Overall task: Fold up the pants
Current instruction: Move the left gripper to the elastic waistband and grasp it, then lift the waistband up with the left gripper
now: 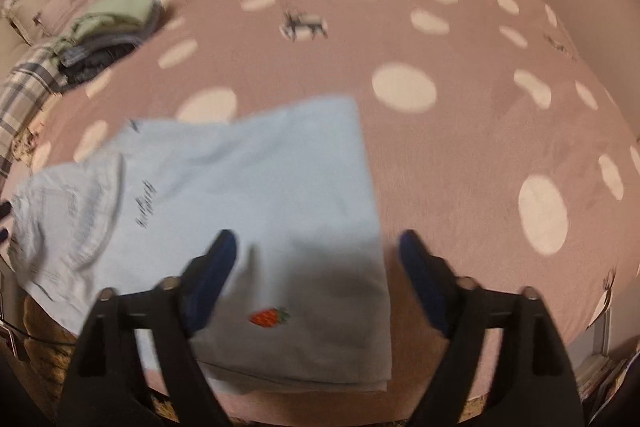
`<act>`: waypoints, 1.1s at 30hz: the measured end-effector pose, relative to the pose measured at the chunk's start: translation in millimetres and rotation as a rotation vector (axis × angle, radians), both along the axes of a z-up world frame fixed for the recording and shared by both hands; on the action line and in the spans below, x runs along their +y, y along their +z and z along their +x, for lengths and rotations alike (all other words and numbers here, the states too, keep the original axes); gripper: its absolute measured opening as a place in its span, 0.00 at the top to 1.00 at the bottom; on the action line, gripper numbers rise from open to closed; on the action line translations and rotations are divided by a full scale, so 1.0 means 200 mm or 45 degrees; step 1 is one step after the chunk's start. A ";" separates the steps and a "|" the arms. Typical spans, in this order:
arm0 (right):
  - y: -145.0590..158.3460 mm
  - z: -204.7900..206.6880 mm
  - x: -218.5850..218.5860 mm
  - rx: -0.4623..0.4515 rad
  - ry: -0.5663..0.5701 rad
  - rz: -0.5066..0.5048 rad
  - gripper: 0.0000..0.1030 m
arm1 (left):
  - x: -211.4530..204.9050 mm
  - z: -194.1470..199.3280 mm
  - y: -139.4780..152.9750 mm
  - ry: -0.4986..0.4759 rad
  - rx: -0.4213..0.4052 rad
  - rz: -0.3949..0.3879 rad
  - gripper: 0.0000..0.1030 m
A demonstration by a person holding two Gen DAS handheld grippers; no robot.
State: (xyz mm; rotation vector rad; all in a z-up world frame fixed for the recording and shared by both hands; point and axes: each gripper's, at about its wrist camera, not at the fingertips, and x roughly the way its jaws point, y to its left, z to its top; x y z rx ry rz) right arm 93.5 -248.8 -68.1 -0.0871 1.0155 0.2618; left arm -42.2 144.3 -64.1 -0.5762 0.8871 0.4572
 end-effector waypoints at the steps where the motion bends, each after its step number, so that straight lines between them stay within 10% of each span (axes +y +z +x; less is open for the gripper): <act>1: 0.03 -0.01 0.01 -0.025 0.015 0.013 0.13 | 0.01 -0.01 -0.02 0.023 0.013 -0.004 0.17; 19: 0.01 -0.06 0.14 0.018 0.107 -0.007 0.13 | 0.11 -0.16 -0.21 0.128 -0.087 -0.417 0.18; 33: -0.01 -0.08 0.18 0.049 0.140 0.028 0.13 | 0.08 -0.12 -0.17 0.130 -0.196 -0.421 0.65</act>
